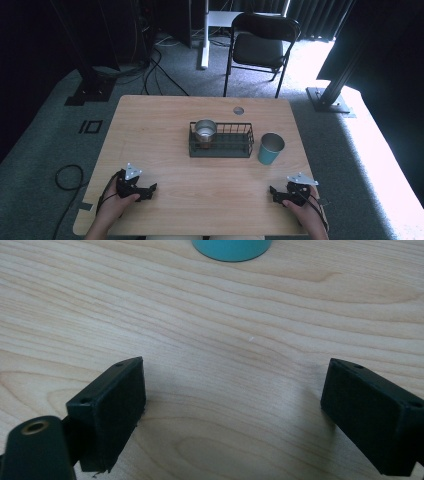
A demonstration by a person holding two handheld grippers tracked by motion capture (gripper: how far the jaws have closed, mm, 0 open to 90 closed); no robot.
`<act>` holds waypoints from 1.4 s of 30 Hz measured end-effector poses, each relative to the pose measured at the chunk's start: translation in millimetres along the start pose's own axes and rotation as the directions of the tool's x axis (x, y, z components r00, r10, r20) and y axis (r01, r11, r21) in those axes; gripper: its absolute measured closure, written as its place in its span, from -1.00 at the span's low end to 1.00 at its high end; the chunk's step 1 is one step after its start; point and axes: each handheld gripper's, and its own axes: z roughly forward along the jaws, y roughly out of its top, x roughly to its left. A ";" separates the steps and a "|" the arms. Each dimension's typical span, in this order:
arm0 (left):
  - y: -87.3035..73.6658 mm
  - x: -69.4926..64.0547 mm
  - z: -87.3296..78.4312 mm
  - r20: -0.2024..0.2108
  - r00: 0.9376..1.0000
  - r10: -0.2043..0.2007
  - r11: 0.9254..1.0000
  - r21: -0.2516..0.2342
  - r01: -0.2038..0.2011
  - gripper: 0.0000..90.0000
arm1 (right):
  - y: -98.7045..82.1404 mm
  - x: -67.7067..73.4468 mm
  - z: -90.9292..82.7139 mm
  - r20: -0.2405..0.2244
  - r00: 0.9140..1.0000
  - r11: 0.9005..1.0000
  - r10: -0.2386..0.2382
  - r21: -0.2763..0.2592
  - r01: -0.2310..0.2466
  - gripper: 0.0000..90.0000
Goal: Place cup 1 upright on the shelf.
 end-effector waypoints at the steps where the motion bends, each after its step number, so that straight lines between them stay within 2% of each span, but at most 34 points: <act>1: 0.0 -0.1 0.1 0.000 1.000 -0.001 1.000 -0.001 0.001 -0.92 | 0.0 0.0 0.0 0.000 1.000 1.000 0.000 0.000 0.000 -0.77; 6: 0.1 -0.1 0.1 0.000 1.000 -0.001 1.000 0.000 0.001 -0.92 | 0.0 0.0 0.0 0.000 1.000 1.000 0.000 0.000 0.000 -0.77; 11: 0.7 -1.6 0.6 -0.017 1.000 -0.017 1.000 0.002 0.017 -0.92 | 0.0 -0.1 0.0 0.000 1.000 1.000 0.000 0.000 0.000 -0.77; 31: 0.8 -1.6 0.6 -0.017 1.000 -0.017 1.000 0.002 0.017 -0.92 | 0.0 1.0 -0.3 -0.018 1.000 1.000 -0.018 0.001 0.018 -0.77; 42: 0.8 -1.6 0.6 -0.017 1.000 -0.018 1.000 0.002 0.018 -0.92 | 0.6 1.5 -0.8 -0.005 1.000 1.000 -0.015 -0.010 0.015 -0.77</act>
